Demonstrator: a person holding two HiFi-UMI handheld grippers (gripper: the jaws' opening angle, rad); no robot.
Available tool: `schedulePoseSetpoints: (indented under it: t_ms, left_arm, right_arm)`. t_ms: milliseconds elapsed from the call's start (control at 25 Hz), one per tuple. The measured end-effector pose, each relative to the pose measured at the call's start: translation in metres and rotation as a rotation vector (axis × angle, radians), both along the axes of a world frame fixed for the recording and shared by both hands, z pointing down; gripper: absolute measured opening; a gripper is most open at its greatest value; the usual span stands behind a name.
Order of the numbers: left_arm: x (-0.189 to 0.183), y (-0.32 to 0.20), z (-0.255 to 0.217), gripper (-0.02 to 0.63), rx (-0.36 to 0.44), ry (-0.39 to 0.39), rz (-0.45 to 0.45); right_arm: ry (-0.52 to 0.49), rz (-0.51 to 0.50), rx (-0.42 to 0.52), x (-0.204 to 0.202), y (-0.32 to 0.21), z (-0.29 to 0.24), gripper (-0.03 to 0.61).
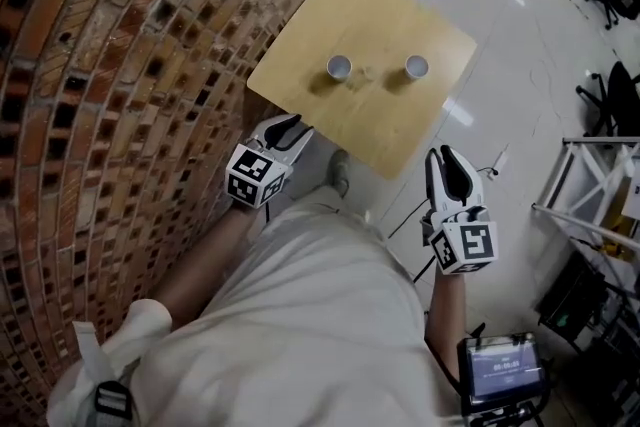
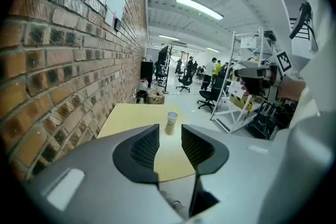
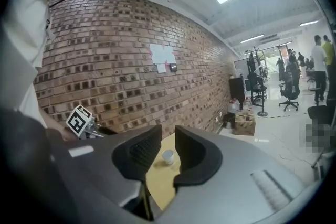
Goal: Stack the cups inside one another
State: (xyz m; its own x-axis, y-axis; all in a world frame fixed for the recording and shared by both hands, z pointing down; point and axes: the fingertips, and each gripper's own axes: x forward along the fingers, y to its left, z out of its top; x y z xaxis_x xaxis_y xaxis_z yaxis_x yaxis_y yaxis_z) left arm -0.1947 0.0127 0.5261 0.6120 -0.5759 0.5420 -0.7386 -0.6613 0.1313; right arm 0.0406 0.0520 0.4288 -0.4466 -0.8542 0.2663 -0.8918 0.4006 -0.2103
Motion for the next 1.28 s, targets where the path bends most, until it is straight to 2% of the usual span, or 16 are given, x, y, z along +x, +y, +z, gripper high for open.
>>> schedulePoseSetpoints:
  t_ms: [400, 680, 960, 1080, 1280]
  left_arm:
    - [0.004, -0.064, 0.045, 0.144, 0.045, -0.147, 0.182]
    - [0.014, -0.095, 0.085, 0.156, 0.036, -0.212, 0.275]
    - [0.043, -0.120, 0.143, 0.173, 0.051, -0.381, 0.396]
    - [0.050, -0.126, 0.169, 0.172, 0.020, -0.440, 0.401]
    - [0.057, -0.146, 0.197, 0.172, -0.037, -0.500, 0.338]
  right_arm:
    - [0.027, 0.039, -0.059, -0.019, -0.055, 0.023, 0.075]
    - [0.020, 0.071, -0.094, -0.027, -0.073, 0.036, 0.075]
    - [0.014, 0.096, -0.131, -0.018, -0.073, 0.046, 0.075]
    - [-0.001, 0.101, -0.142, -0.012, -0.074, 0.049, 0.075]
    - [-0.025, 0.064, -0.160, 0.003, -0.090, 0.053, 0.075]
